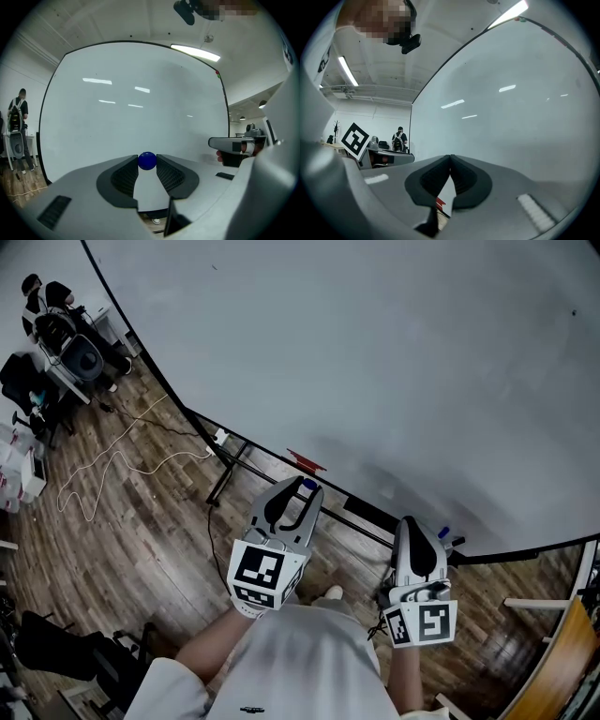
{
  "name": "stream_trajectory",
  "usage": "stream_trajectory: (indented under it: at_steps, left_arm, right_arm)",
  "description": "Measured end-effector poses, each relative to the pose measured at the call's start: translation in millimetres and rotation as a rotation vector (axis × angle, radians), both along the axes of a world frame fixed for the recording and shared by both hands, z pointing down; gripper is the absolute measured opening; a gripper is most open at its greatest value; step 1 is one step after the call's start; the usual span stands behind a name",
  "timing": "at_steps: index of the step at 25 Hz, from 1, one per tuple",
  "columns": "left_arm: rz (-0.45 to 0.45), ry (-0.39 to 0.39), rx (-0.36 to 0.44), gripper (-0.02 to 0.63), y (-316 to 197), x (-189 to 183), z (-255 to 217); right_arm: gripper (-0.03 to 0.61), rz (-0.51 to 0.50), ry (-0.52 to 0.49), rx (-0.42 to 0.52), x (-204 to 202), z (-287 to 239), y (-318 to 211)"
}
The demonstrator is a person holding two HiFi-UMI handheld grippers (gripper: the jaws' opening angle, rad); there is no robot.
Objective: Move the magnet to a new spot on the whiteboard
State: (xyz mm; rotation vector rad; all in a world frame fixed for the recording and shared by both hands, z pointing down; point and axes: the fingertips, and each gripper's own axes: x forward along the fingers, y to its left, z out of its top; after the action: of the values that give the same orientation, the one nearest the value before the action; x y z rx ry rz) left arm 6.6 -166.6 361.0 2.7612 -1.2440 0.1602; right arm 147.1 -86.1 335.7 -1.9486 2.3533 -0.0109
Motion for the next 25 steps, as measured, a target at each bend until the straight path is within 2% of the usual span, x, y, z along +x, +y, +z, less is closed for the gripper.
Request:
stream_trajectory:
  at_steps: [7, 13, 25]
  left_arm:
    - [0.001, 0.012, 0.034, 0.123, -25, -8, -23]
    - [-0.032, 0.004, 0.063, 0.123, -51, -9, -39]
    - [-0.100, -0.019, 0.042, 0.123, -119, -6, -19]
  right_arm:
    - [0.009, -0.038, -0.004, 0.028, -19, -7, -11]
    - [0.009, -0.068, 0.000, 0.046, -30, -16, -17]
    - [0.009, -0.067, -0.001, 0.040, -31, -13, -31]
